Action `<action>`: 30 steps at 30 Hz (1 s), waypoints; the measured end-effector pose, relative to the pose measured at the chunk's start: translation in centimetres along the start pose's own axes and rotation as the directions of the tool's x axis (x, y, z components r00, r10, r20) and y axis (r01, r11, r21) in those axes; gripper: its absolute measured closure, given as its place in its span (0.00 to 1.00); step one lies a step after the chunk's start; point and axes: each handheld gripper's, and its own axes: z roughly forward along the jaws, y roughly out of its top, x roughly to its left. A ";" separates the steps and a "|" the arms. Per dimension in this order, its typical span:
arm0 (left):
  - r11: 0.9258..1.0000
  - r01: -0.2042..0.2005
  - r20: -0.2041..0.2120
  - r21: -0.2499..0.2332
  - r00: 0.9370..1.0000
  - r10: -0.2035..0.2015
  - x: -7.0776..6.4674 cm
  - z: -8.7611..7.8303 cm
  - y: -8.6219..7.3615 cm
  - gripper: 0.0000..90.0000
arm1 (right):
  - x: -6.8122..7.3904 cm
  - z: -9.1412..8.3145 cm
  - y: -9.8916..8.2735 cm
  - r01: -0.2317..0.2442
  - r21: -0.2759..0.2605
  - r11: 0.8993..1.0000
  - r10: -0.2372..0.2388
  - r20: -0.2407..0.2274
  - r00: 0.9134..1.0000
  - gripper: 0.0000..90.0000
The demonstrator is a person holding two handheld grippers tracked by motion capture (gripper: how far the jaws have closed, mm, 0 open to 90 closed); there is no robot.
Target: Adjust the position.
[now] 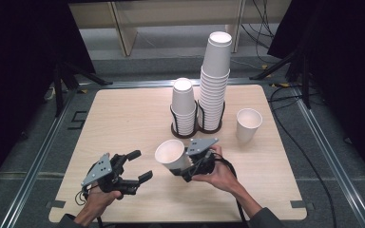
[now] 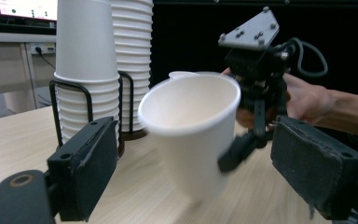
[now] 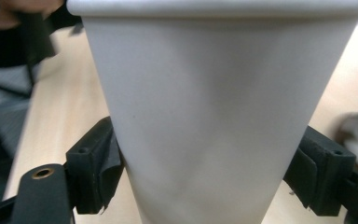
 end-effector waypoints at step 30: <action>0.999 0.015 -0.099 0.049 0.995 -0.010 1.1 0.1 -1.1 0.16 | -4.7 -9.6 -7.0 -0.169 -0.242 0.956 0.247 0.343 0.906 0.23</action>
